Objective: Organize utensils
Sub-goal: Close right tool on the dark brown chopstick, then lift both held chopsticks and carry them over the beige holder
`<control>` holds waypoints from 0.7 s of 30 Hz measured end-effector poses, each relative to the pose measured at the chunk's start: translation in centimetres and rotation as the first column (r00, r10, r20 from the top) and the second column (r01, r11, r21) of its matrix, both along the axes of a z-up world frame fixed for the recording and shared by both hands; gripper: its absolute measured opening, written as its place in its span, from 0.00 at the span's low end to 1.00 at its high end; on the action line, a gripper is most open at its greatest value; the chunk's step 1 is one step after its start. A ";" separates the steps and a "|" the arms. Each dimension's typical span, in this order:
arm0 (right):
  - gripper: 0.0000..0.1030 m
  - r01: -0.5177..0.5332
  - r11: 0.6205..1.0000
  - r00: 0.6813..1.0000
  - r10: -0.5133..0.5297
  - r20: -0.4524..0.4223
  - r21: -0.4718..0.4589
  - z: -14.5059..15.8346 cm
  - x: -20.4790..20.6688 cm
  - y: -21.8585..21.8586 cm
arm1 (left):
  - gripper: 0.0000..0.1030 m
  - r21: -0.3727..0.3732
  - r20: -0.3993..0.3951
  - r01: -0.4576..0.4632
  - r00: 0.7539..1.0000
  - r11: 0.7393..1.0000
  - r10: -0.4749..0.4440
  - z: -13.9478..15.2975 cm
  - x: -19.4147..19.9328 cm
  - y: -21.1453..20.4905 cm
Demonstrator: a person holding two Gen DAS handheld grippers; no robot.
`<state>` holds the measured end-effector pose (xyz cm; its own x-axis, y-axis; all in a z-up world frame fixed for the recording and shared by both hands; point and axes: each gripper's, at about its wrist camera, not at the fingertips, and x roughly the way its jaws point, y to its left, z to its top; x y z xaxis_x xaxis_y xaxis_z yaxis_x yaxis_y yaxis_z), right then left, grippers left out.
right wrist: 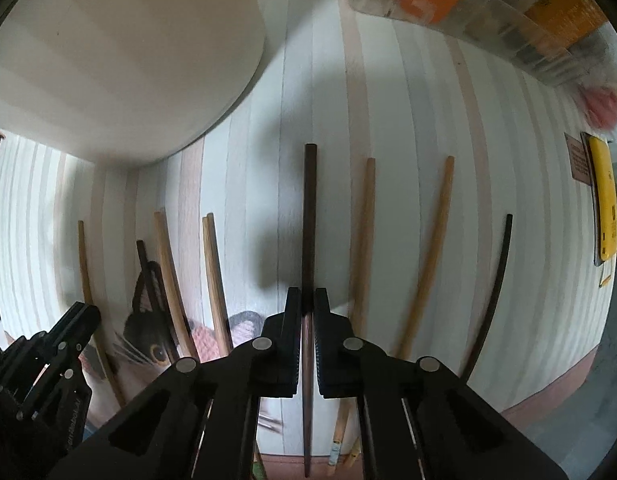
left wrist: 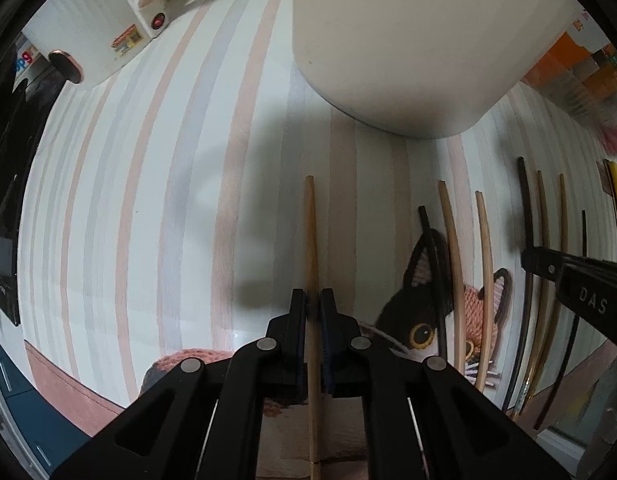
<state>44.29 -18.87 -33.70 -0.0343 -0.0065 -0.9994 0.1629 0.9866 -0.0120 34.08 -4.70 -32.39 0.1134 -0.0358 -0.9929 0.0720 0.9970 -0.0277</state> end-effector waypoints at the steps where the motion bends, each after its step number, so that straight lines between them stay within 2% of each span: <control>1: 0.06 0.003 1.000 1.000 -0.003 0.010 0.002 0.1 -0.2 0.0 | 0.04 -0.002 0.012 -0.006 1.000 1.000 0.006 0.3 0.0 0.4; 2: 0.06 0.012 1.000 1.000 -0.013 0.021 0.012 0.3 -0.4 -0.2 | 0.04 -0.006 0.021 -0.010 1.000 1.000 0.010 1.0 1.1 1.5; 4: 0.06 0.028 0.999 0.999 -0.029 0.041 0.037 1.0 -1.1 -0.9 | 0.04 -0.018 0.039 -0.019 0.999 1.000 0.020 1.6 0.7 2.0; 8: 0.06 0.025 0.998 0.993 -0.031 0.114 0.058 3.6 -2.3 -1.9 | 0.04 -0.050 0.099 -0.018 0.995 0.999 0.023 4.6 0.6 1.6; 11: 0.06 0.015 0.998 0.985 -0.026 0.173 0.063 5.7 -2.8 -2.2 | 0.04 -0.048 0.149 0.005 0.989 0.999 0.002 6.4 0.1 0.8; 18: 0.06 -0.005 1.000 0.948 -0.003 0.318 0.022 10.8 -6.0 -1.5 | 0.04 -0.021 0.289 0.019 0.957 1.000 -0.012 9.9 -2.8 0.2; 21: 0.06 0.012 1.000 0.929 -0.016 0.371 0.014 11.8 -8.6 -0.4 | 0.04 -0.009 0.336 0.016 0.942 1.000 -0.012 11.0 -3.2 0.7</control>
